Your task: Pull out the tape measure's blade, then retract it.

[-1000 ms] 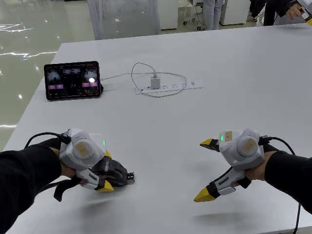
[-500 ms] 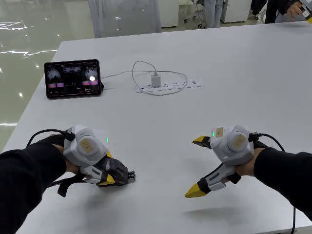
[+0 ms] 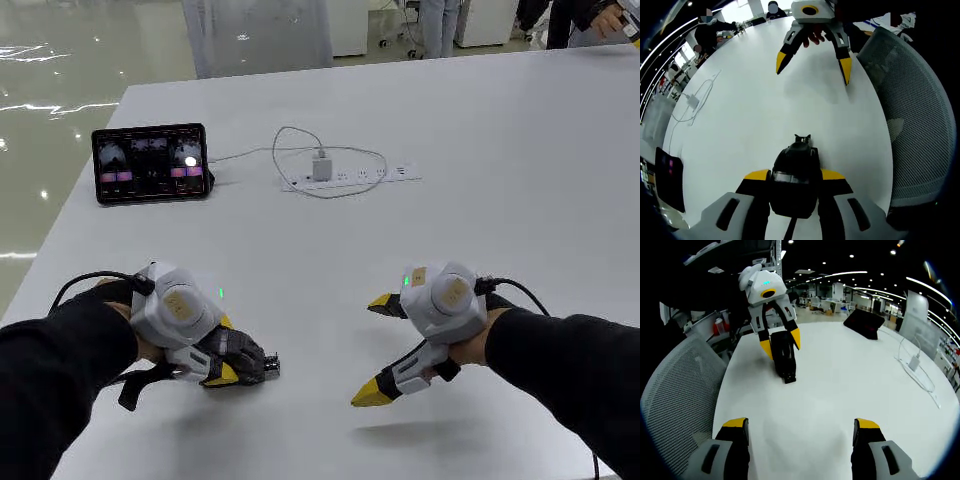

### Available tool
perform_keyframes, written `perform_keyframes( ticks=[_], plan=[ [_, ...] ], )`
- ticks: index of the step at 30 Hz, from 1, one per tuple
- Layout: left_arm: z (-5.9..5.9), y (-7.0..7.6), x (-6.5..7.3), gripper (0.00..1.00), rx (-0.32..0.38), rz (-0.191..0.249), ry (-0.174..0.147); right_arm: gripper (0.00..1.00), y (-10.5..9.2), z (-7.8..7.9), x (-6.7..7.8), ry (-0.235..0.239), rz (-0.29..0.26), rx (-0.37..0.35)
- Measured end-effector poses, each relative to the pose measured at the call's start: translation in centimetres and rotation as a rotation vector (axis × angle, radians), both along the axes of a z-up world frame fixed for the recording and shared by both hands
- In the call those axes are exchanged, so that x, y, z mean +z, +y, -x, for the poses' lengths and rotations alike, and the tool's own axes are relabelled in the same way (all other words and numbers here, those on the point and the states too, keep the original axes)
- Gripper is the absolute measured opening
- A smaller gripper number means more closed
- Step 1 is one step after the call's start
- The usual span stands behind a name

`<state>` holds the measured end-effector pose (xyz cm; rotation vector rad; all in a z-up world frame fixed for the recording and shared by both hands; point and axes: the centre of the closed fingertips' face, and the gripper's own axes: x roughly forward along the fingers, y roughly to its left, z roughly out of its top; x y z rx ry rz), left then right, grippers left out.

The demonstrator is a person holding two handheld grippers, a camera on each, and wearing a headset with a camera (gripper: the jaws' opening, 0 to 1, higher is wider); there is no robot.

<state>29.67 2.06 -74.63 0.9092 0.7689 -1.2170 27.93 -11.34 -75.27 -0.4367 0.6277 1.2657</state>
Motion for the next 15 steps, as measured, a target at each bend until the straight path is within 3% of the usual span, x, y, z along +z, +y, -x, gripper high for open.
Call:
perform_keyframes(
  ticks=[6, 11, 15],
  plan=[
    [0.0, 0.0, 0.0, 0.31, 0.007, 0.008, 0.003, 0.81, 1.9, 0.4, -0.7, 0.004, 0.012, 0.046],
    [0.0, 0.0, 0.0, 0.31, 0.016, 0.019, 0.002, 0.75, 3.5, 0.5, -0.8, -0.021, 0.019, 0.092],
    [0.0, 0.0, -0.1, 0.31, 0.015, 0.016, -0.007, 0.74, 4.3, 0.6, -0.9, -0.008, 0.018, 0.105]
  ],
)
